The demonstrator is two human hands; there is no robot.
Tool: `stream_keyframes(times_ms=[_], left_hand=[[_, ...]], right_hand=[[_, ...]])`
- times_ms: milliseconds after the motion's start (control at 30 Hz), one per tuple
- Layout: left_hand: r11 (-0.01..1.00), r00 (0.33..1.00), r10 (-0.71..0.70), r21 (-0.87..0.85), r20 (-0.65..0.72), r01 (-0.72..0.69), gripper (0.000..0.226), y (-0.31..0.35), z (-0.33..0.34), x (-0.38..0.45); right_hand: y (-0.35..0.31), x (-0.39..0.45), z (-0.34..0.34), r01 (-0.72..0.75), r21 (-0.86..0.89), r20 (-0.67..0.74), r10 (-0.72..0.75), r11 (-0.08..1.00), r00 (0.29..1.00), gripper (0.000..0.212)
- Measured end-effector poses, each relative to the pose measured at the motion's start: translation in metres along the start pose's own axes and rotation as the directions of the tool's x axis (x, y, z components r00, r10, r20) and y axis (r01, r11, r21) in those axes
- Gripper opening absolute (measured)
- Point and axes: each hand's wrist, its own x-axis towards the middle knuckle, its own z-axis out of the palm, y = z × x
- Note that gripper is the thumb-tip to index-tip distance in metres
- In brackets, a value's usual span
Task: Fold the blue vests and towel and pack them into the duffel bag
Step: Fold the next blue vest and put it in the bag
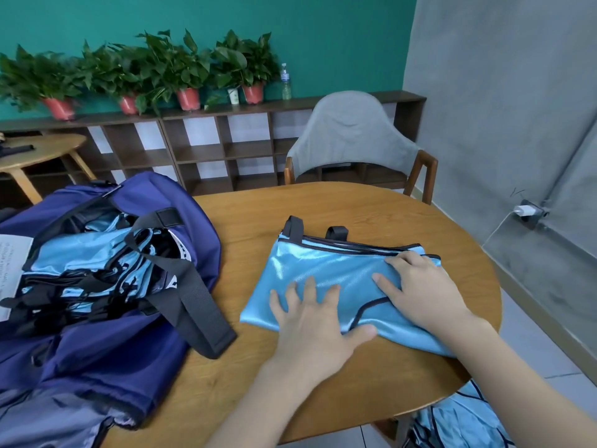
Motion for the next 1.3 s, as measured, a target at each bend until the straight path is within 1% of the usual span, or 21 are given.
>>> stream_keyframes(times_ms=[67,133,200,233,300,367,400,433,467,500,567,633,700,767,800,867,900,967,1033,1200,1300], left_hand=[[1.0,0.999,-0.022,0.016,-0.035,0.023,0.096,-0.018,-0.008,0.012],[0.994,0.987,-0.081,0.057,-0.141,0.09,0.092,-0.037,-0.017,0.022],[0.983,0.95,-0.147,0.066,-0.276,0.171,0.079,-0.055,-0.023,0.027],[0.982,0.928,-0.163,0.04,-0.334,0.187,0.07,-0.06,-0.023,0.028],[0.99,0.893,-0.143,-0.076,-0.426,0.122,0.054,-0.064,-0.018,0.03],[0.977,0.867,-0.044,-0.203,-0.496,-0.066,0.046,-0.057,-0.013,0.029],[0.957,0.858,0.034,-0.232,-0.512,-0.176,0.044,-0.051,-0.01,0.027],[0.934,0.859,0.117,-0.24,-0.498,-0.266,0.042,-0.044,-0.008,0.024],[0.914,0.87,0.19,-0.243,-0.454,-0.326,0.044,-0.037,-0.005,0.02],[0.904,0.888,0.243,-0.24,-0.39,-0.353,0.049,-0.03,-0.002,0.016],[0.939,0.934,0.268,-0.153,-0.236,-0.308,0.062,-0.019,0.005,0.01],[0.977,0.973,0.212,-0.011,-0.089,-0.213,0.069,-0.014,0.01,0.007],[0.982,0.985,0.171,0.087,-0.016,-0.169,0.073,-0.012,0.012,0.006],[0.978,0.988,0.152,0.143,0.008,-0.151,0.075,-0.012,0.012,0.005],[0.977,0.989,0.146,0.157,0.017,-0.147,0.076,-0.012,0.012,0.005],[0.976,0.989,0.141,0.164,0.035,-0.144,0.077,-0.012,0.011,0.004],[0.976,0.989,0.141,0.163,0.042,-0.146,0.077,-0.012,0.011,0.004],[0.977,0.988,0.142,0.153,0.054,-0.149,0.079,-0.013,0.01,0.005],[0.978,0.987,0.145,0.142,0.069,-0.154,0.082,-0.016,0.01,0.006],[0.975,0.981,0.175,0.128,0.081,-0.184,0.084,-0.028,0.008,0.007],[0.968,0.975,0.212,0.123,0.062,-0.218,0.084,-0.04,0.008,0.001]], right_hand=[[0.001,-0.005,-0.008,-0.053,-0.08,-0.033,0.05,0.995,0.998,0.058],[0.001,-0.01,-0.021,-0.088,-0.157,-0.065,0.079,0.984,0.995,0.057],[0.004,-0.015,-0.029,-0.077,-0.122,-0.036,0.073,0.99,0.997,0.064],[0.006,-0.017,-0.03,-0.045,-0.048,-0.019,0.044,0.998,0.999,0.067],[0.008,-0.024,-0.029,0.04,0.131,-0.013,-0.039,0.991,0.999,0.066],[0.008,-0.027,-0.026,0.137,0.217,-0.091,-0.12,0.967,0.989,0.054],[0.008,-0.028,-0.026,0.204,0.233,-0.149,-0.172,0.951,0.974,0.04],[0.006,-0.028,-0.024,0.28,0.247,-0.19,-0.237,0.928,0.953,0.024],[0.004,-0.027,-0.022,0.351,0.243,-0.206,-0.306,0.904,0.93,0.015],[0.002,-0.025,-0.018,0.404,0.236,-0.195,-0.364,0.884,0.911,0.019],[-0.007,-0.02,-0.007,0.437,0.257,-0.126,-0.419,0.862,0.899,0.03],[-0.022,-0.015,0.004,0.414,0.267,-0.034,-0.42,0.871,0.907,0.039],[-0.033,-0.01,0.009,0.348,0.273,0.054,-0.376,0.897,0.925,0.041],[-0.03,-0.003,0.012,0.309,0.238,0.043,-0.328,0.921,0.944,0.042],[-0.023,0.001,0.012,0.283,0.181,0.03,-0.293,0.942,0.956,0.047],[-0.008,0.009,0.011,0.185,0.055,0.065,-0.188,0.981,0.98,0.059],[-0.002,0.012,0.011,0.143,0.037,0.106,-0.146,0.989,0.984,0.062],[0.003,0.016,0.012,0.111,0.087,0.17,-0.124,0.99,0.978,0.064],[0.005,0.016,0.012,0.118,0.13,0.167,-0.139,0.985,0.976,0.066],[0.01,-0.002,0.007,0.151,0.297,0.068,-0.179,0.943,0.982,0.064],[0.014,-0.032,0.0,0.239,0.349,-0.01,-0.251,0.906,0.968,0.062]])
